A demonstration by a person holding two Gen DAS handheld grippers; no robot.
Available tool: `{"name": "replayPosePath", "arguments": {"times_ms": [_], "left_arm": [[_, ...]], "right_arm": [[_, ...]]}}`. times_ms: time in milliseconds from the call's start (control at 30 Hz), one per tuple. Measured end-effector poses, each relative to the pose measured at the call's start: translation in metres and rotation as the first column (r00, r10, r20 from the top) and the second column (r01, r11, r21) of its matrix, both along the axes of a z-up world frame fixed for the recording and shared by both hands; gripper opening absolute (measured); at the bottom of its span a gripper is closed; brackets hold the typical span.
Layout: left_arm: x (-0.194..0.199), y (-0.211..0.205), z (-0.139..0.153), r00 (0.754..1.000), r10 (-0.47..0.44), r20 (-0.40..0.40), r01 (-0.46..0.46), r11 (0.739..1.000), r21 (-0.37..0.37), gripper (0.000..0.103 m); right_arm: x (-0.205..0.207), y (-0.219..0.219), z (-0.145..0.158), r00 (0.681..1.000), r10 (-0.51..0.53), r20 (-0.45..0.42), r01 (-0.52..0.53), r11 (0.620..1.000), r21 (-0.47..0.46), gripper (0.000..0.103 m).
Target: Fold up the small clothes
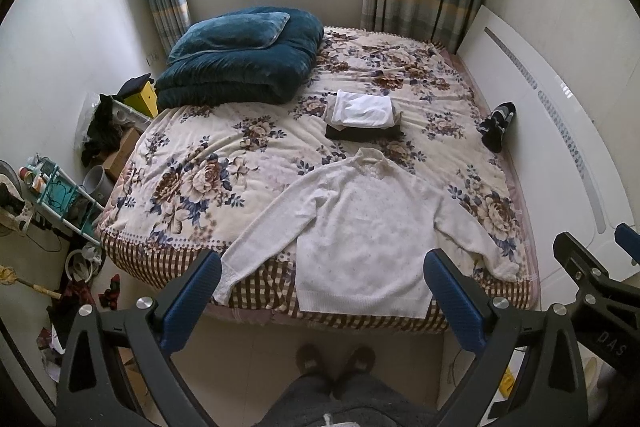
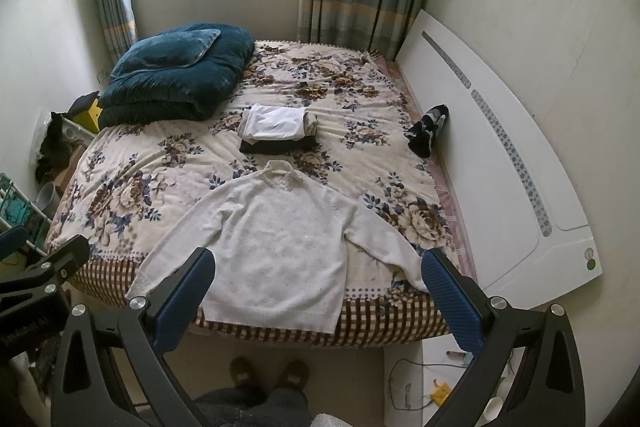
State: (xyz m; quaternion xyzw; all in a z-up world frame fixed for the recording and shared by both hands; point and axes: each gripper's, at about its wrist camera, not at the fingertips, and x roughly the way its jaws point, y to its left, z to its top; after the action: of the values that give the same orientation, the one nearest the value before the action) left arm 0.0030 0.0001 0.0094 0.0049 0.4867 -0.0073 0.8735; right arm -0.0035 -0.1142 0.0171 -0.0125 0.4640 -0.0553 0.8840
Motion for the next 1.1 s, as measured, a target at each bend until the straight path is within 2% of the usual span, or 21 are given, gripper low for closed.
{"name": "replayPosePath", "arguments": {"times_ms": [333, 400, 433, 467, 1100], "left_arm": [[0.006, -0.002, 0.003, 1.0, -0.001, 0.004, 0.001, 1.0, -0.002, 0.103], [0.006, -0.002, 0.003, 1.0, 0.0, 0.005, 0.0, 1.0, -0.001, 0.103], [0.005, -0.001, 0.003, 1.0, -0.001, 0.005, 0.001, 1.0, -0.003, 0.103], [0.005, -0.001, 0.003, 1.0, 0.0, 0.005, 0.0, 1.0, -0.004, 0.103], [0.004, 0.0, 0.003, 1.0, -0.002, 0.013, 0.002, 1.0, -0.006, 0.103]], "right_arm": [[-0.003, 0.001, -0.003, 1.0, 0.003, 0.007, -0.003, 1.0, 0.0, 0.103], [0.001, 0.002, 0.003, 1.0, 0.003, 0.008, -0.003, 1.0, -0.001, 0.103], [0.002, -0.001, 0.022, 1.0, 0.005, 0.009, -0.005, 1.0, 0.0, 0.103], [0.003, 0.0, 0.025, 1.0, 0.005, 0.009, -0.005, 1.0, 0.0, 0.103], [-0.001, 0.0, 0.022, 1.0, 0.005, 0.014, -0.005, 1.0, 0.001, 0.103]]}}
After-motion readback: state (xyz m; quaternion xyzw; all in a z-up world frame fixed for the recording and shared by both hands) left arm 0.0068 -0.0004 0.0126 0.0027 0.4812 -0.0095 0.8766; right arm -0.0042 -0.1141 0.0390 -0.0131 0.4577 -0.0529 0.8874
